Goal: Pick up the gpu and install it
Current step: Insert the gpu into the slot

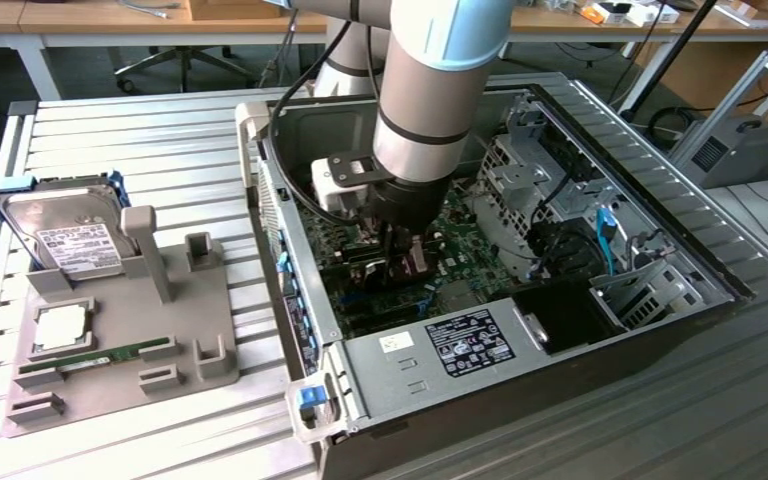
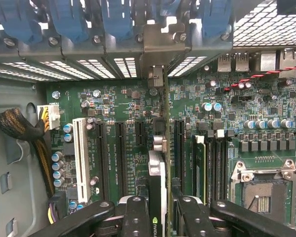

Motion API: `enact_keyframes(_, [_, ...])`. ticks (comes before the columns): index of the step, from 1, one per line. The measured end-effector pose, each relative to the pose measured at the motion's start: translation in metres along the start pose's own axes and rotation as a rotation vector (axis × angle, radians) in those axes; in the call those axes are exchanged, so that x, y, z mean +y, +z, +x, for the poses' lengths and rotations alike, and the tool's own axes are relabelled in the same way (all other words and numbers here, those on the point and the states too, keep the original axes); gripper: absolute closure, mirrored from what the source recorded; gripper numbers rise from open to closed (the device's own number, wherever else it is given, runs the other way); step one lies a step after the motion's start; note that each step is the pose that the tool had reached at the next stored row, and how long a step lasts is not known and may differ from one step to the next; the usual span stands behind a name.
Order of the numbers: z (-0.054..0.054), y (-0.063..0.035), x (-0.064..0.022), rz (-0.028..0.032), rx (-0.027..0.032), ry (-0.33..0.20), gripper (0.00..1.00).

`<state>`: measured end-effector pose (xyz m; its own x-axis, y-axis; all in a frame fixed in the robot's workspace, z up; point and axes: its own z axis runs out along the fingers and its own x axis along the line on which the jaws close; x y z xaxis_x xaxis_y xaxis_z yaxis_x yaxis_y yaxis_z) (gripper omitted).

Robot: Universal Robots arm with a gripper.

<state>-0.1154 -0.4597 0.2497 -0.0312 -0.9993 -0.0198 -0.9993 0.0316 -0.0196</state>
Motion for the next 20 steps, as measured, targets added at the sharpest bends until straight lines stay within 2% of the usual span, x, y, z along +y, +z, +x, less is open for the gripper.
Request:
enact_keyframes(11, [-0.0001,0.0003,-0.0001,0.0001,0.0013,0.0,0.73])
enact_keyframes(15, [-0.0007,0.0005,0.0,0.0005,0.0092,0.0,0.73])
enact_keyframes(17, [-0.0014,0.0006,0.0,0.0007,0.0184,0.0,0.73])
enact_keyframes(20, [-0.0015,0.0006,0.0001,0.0007,0.0199,0.0,0.73])
